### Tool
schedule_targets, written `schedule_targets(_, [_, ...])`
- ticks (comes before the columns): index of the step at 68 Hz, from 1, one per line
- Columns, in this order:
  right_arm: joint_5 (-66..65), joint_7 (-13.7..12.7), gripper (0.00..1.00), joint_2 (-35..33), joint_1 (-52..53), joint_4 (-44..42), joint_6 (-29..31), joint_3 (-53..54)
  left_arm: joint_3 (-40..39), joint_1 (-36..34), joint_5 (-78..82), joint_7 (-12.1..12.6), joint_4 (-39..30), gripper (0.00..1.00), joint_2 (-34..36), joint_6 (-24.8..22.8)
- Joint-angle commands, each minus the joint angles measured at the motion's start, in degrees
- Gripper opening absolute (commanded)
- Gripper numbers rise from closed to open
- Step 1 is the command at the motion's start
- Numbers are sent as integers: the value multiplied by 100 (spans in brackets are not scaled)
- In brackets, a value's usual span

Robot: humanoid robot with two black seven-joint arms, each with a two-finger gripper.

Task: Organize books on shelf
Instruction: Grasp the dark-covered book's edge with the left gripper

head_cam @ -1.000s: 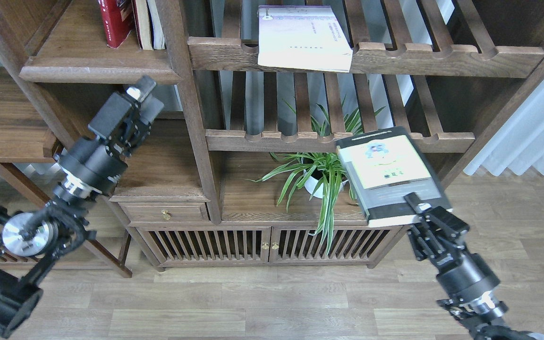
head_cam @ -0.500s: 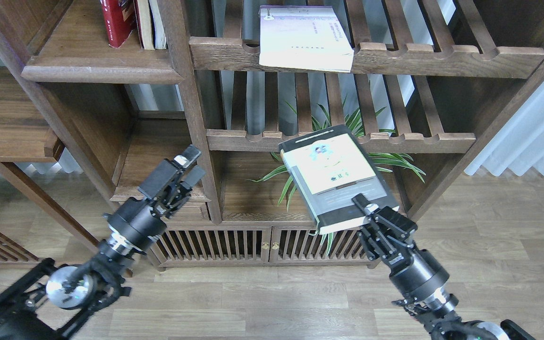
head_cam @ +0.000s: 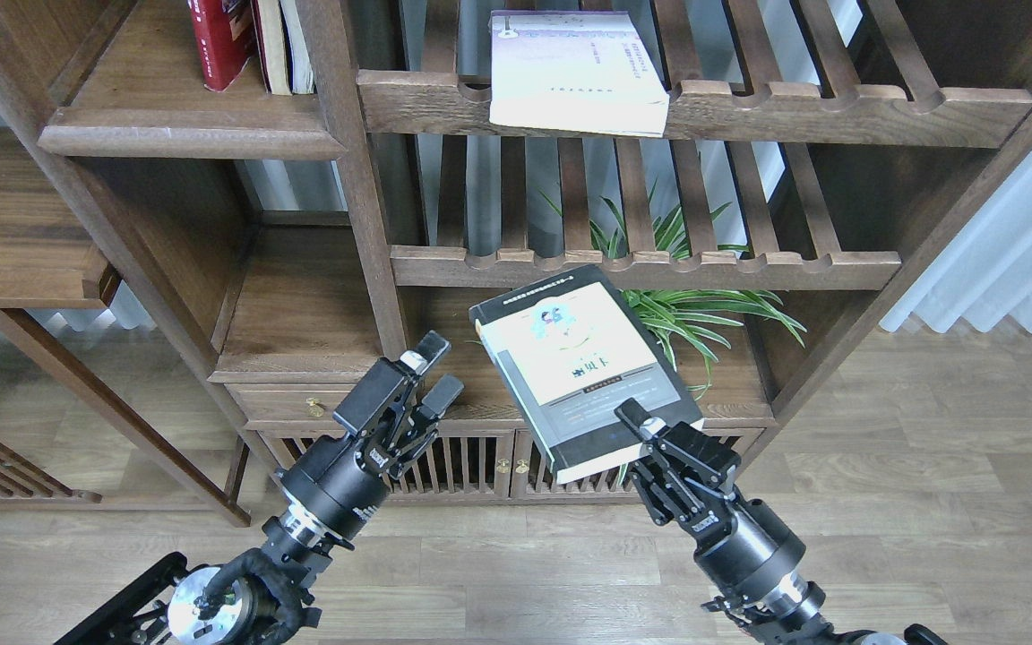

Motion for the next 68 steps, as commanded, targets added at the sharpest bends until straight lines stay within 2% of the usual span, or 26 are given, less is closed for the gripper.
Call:
schedule_targets(1, [-71, -7, 3, 23, 23, 9, 0, -226, 14, 10, -9, -1, 0, 93, -60, 0])
schedule_targets(28, [-97, -16, 3, 41, 207, 9, 0, -675, 190, 98, -9, -1, 0, 93, -113, 0])
schedule_targets(33, [-115, -16, 3, 32, 216, 0, 0, -692, 190, 89, -9, -1, 0, 88, -113, 0])
schedule_targets(38, [-115, -16, 3, 14, 234, -9, 0, -745, 181, 98, -18, 8, 0, 73, -113, 0])
schedule_targets(39, [-115, -24, 3, -3, 242, -18, 0, -745, 173, 89, -26, 25, 9, 58, -104, 0])
schedule_targets(42, [-115, -33, 3, -3, 242, -18, 0, -745, 146, 89, -26, 69, 35, 44, -96, 0])
schedule_targets(43, [-115, -33, 3, -3, 242, -18, 0, -745, 129, 89, -35, 122, 52, 33, -104, 0])
schedule_targets(47, [-115, -33, 3, -3, 242, -18, 0, -745, 102, 89, -79, 227, 61, 10, -113, 0])
schedule_targets(55, [-123, -33, 4, 23, 234, -27, 0, -737, 111, 80, -97, 254, 53, 1, -60, 0])
schedule_targets(62, [-176, -7, 8, 49, 234, -35, 0, -675, -47, 45, -70, 298, 35, 0, 27, 0])
schedule_targets(65, [-229, 2, 15, 67, 242, -53, 0, -640, -170, 27, -61, 351, 18, 0, 98, 0])
schedule_targets(68, [-299, 28, 31, 50, 242, -62, 0, -596, -345, 10, -61, 465, 0, 0, 203, 0])
